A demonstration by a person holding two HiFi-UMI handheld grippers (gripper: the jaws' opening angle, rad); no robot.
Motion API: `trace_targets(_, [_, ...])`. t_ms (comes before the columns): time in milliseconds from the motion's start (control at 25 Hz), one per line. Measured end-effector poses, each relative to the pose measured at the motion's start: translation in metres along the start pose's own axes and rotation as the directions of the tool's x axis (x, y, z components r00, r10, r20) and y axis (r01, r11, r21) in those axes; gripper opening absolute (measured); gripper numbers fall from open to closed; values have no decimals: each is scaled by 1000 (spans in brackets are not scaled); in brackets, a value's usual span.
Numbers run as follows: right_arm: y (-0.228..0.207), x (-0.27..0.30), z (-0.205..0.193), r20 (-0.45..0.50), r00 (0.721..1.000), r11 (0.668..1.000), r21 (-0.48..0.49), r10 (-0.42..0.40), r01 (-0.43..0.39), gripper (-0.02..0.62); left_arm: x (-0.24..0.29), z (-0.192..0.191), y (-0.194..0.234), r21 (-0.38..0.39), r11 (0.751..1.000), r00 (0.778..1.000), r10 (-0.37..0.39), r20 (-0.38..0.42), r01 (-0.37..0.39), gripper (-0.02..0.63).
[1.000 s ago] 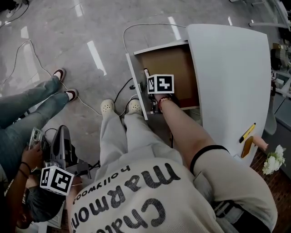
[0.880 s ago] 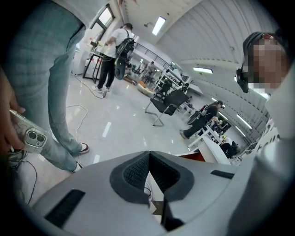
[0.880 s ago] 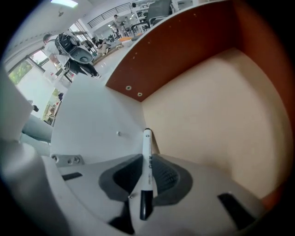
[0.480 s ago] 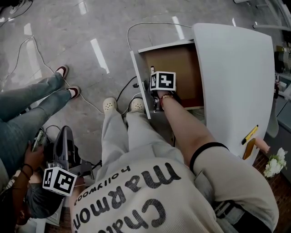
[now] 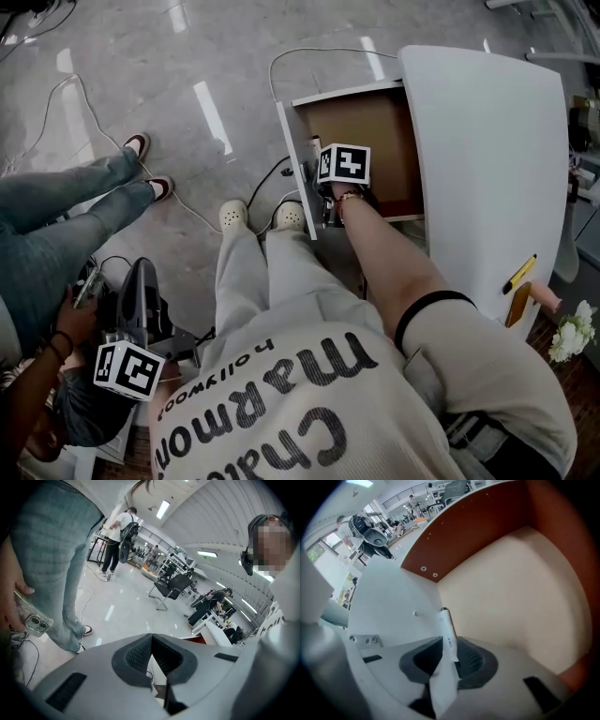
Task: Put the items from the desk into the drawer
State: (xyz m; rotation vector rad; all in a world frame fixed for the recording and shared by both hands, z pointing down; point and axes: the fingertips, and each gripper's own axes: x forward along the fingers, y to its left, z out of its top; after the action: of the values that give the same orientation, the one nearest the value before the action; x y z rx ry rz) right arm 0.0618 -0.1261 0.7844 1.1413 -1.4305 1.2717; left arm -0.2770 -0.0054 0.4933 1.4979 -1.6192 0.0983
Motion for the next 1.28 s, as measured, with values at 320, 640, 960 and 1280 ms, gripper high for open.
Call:
trace_targets(320, [29, -85, 15, 175, 984, 997, -78, 30, -17, 3, -11, 36, -36, 44, 992, 992, -123, 17, 122, 3])
trace_targets(640, [71, -204, 42, 423, 899, 979, 103, 114, -173, 3, 0, 91, -82, 175, 924, 940, -339, -41, 341, 2])
trace_targets(960, [108, -318, 44, 640, 748, 942, 111, 177, -318, 3, -2, 117, -127, 344, 805, 870, -484, -92, 484, 2])
trace_targets(1280, [114, -400, 31, 769, 613, 918, 93, 180, -387, 3, 2, 123, -180, 346, 713, 785, -605, -136, 609, 2])
